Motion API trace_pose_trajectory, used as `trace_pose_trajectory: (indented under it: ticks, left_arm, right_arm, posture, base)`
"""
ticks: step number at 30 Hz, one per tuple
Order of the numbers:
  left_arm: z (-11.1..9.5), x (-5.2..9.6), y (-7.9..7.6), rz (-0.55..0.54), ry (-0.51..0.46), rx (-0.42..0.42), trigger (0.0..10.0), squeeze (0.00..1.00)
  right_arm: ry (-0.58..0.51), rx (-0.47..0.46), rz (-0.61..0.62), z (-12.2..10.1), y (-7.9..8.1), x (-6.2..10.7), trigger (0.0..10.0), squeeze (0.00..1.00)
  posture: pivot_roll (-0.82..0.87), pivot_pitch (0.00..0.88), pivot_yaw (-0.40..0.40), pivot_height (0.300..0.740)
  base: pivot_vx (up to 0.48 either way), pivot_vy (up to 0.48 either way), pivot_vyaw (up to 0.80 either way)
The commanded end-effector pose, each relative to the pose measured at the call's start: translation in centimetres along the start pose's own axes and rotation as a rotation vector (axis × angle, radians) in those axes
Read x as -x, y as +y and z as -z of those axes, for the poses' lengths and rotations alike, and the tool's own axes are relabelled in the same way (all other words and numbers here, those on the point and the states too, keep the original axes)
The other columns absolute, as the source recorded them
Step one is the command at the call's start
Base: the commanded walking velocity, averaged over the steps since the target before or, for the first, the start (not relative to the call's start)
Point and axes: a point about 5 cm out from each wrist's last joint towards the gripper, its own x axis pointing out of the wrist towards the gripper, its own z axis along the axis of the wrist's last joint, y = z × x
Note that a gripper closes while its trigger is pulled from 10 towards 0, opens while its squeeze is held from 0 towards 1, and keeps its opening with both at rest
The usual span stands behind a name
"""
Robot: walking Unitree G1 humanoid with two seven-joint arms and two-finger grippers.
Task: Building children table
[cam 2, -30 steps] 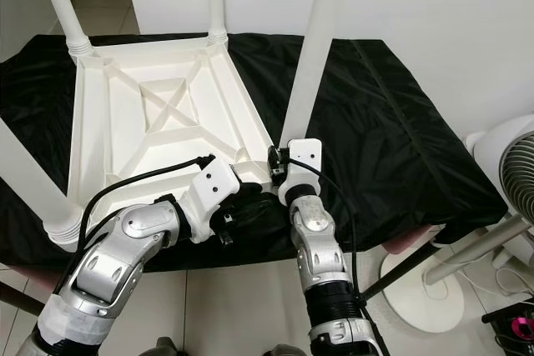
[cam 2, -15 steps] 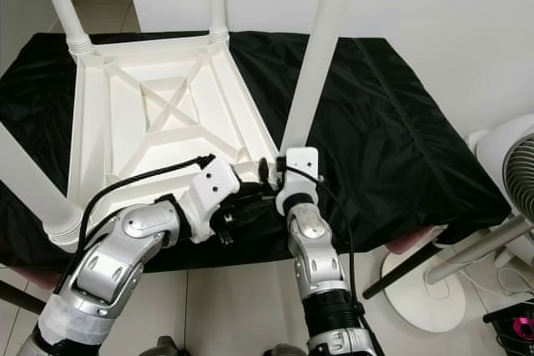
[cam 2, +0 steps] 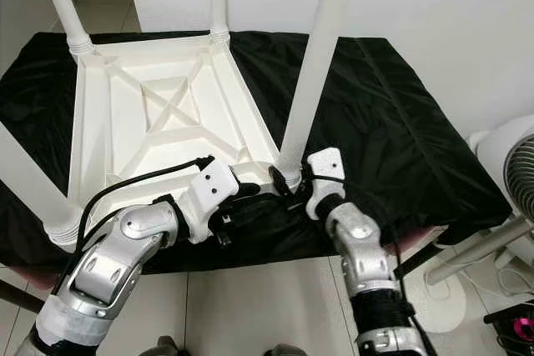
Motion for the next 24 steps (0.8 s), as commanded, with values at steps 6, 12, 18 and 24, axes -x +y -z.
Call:
trace_pose_trajectory:
  ticks: [6, 12, 18, 24]
  left_arm:
    - [0.2, -0.2, 0.3, -0.047, 0.010, -0.006, 10.0, 0.00]
    - [0.1, -0.3, 0.3, -0.049, 0.005, -0.005, 10.0, 0.00]
    - [0.1, -0.1, 0.5, -0.068, 0.005, -0.001, 10.0, 0.00]
    - [0.1, -0.1, 0.4, -0.074, 0.005, 0.000, 10.0, 0.00]
  right_arm:
    - [0.024, 0.073, -0.141, -0.6, -1.8, -0.6, 10.0, 0.00]
    - [0.063, 0.108, -0.227, -0.3, -1.9, -1.7, 4.6, 0.00]
    - [0.094, 0.093, -0.289, 0.4, -1.8, -2.2, 0.0, 0.00]
    - [0.108, 0.081, -0.303, 0.8, -1.8, -2.0, 3.5, 0.00]
  posture:
    - [-0.08, 0.000, -0.016, 0.740]
    - [-0.07, 0.000, -0.019, 0.740]
    - [-0.06, 0.001, -0.026, 0.740]
    - [-0.06, 0.007, -0.032, 0.740]
  base:
    - [0.000, 0.000, 0.00]
    - [0.000, 0.000, 0.00]
    - [0.000, 0.000, 0.00]
    - [0.000, 0.000, 0.00]
